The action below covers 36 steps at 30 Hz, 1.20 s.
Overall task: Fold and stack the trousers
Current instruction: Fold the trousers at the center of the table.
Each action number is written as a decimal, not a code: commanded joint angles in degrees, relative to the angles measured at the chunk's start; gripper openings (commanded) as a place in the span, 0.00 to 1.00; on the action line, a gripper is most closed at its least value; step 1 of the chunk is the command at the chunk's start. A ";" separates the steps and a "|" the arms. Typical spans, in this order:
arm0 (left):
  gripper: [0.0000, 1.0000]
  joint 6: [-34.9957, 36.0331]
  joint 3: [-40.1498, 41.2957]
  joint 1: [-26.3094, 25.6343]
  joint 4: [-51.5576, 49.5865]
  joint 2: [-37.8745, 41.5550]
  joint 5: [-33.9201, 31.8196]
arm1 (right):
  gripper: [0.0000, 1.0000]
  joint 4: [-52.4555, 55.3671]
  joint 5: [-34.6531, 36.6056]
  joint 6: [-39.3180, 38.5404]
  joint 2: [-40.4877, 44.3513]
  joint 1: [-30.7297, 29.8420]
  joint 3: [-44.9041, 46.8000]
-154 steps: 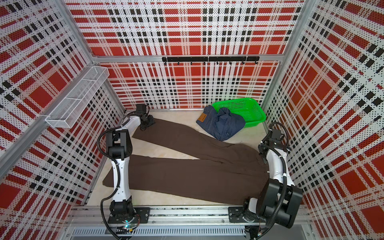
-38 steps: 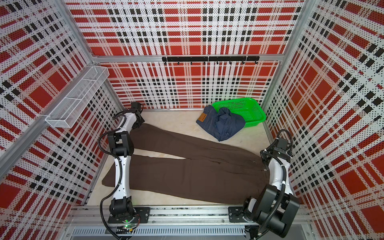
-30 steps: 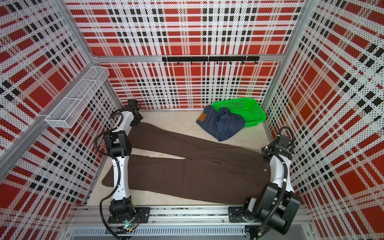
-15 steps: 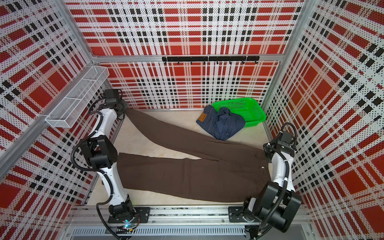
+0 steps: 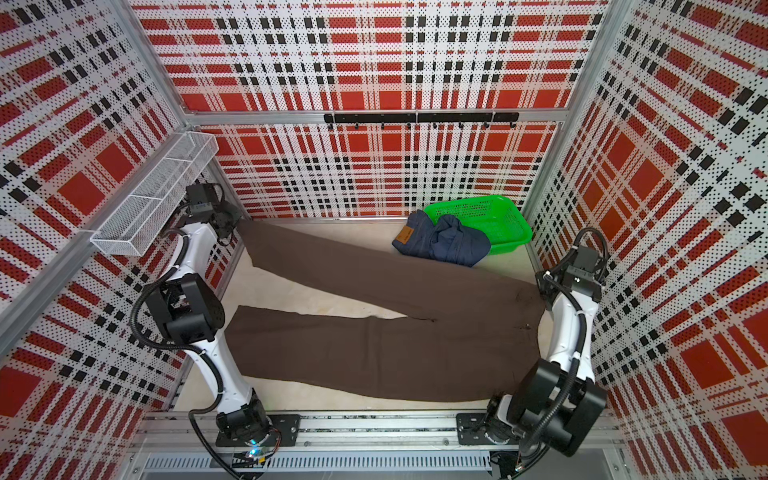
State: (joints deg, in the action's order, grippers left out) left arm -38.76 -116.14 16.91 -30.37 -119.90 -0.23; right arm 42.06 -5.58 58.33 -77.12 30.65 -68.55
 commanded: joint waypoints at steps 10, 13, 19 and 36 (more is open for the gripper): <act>0.00 -1.23 -20.13 -2.21 -0.39 -14.84 6.05 | 0.00 -1.98 2.51 1.77 -11.91 0.99 -12.21; 0.00 -1.16 -17.17 -2.25 0.21 -13.36 6.10 | 0.00 -1.90 2.51 0.84 -13.31 1.29 -11.99; 0.00 -2.76 5.75 -0.25 10.41 0.65 4.78 | 0.00 -3.80 1.62 -0.73 -13.40 3.09 -6.92; 0.00 -4.97 52.54 3.63 20.79 38.14 1.02 | 0.00 -8.75 -3.46 -7.35 -14.50 6.13 0.65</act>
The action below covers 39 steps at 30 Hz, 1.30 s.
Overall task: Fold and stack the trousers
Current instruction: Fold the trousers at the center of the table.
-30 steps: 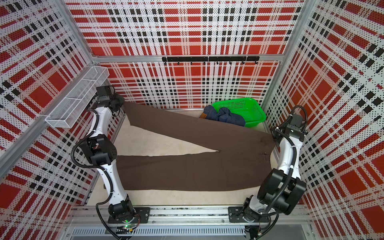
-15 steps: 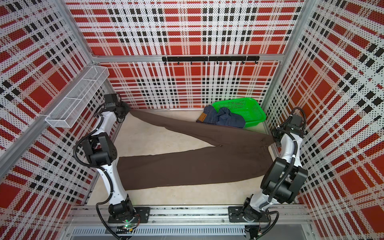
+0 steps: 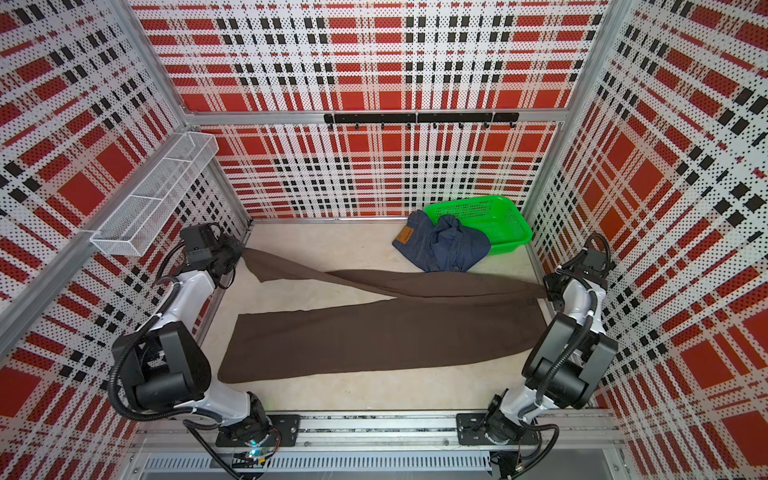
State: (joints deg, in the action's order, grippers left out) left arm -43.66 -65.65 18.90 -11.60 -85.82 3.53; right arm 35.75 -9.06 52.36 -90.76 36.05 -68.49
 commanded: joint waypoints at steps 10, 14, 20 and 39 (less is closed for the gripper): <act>0.00 0.00 13.89 5.91 -1.23 16.04 -5.93 | 0.00 -1.80 1.05 -2.77 1.71 1.83 5.80; 0.00 0.14 17.12 6.94 -1.82 19.68 -6.34 | 0.00 -2.15 0.71 -3.73 2.92 3.00 8.22; 0.00 -0.09 21.22 7.11 -3.16 23.72 -6.93 | 0.00 -2.77 0.46 -4.80 4.52 3.78 11.40; 0.00 -1.12 17.29 8.94 -8.74 31.54 -6.90 | 0.00 2.06 -3.15 -5.17 11.57 6.80 9.34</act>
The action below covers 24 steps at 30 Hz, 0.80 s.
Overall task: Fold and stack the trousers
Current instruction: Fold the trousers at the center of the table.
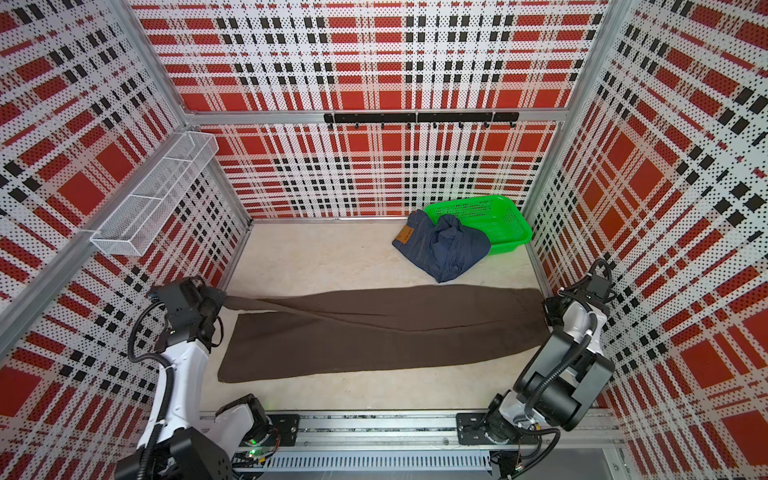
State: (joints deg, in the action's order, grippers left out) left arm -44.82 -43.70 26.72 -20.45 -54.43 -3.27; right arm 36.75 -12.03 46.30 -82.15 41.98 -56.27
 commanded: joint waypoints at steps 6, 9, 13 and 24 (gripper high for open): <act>0.00 0.51 -3.51 1.40 -0.31 -1.09 0.85 | 0.00 1.83 1.77 -0.38 3.33 1.00 -2.37; 0.00 1.02 0.60 1.63 0.26 -0.32 -0.31 | 0.00 0.60 1.84 -0.63 3.11 2.27 1.07; 0.00 1.96 4.31 4.06 0.50 1.37 0.01 | 0.00 -1.32 3.21 -0.70 3.65 3.20 5.50; 0.00 2.54 12.68 5.62 1.20 5.46 1.07 | 0.01 -3.53 4.90 -0.86 4.46 3.87 11.10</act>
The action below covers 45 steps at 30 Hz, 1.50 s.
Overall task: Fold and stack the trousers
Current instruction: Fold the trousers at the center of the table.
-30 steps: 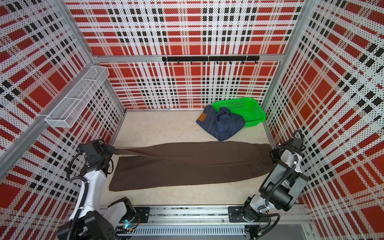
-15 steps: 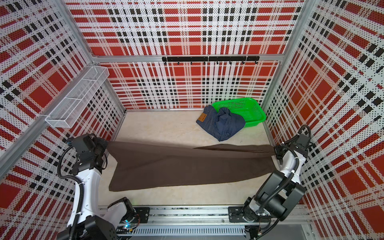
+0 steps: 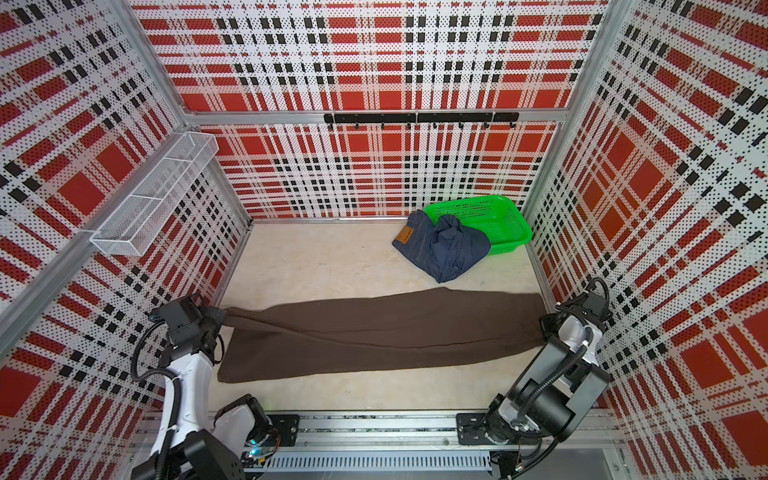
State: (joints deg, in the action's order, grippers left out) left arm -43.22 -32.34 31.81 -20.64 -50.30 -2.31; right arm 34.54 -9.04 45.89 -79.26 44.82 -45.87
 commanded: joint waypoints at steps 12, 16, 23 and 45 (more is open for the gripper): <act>0.00 -1.92 1.75 0.27 -0.75 6.88 -1.47 | 0.09 -1.50 3.47 -1.15 2.98 2.91 3.01; 0.00 -2.65 1.67 0.61 -1.47 7.72 -1.44 | 0.09 -1.70 3.18 -0.84 2.95 2.99 3.42; 0.00 -2.57 -4.81 3.63 -3.97 8.99 0.99 | 0.00 2.03 0.69 0.27 6.33 3.36 -0.55; 0.00 -3.27 1.93 4.49 -2.21 8.64 1.34 | 0.07 -3.08 2.35 0.36 3.33 3.43 6.46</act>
State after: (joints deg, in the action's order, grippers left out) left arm -46.28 -30.89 35.70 -24.99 -41.69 -0.43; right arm 32.77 -7.77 46.15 -75.33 47.55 -40.01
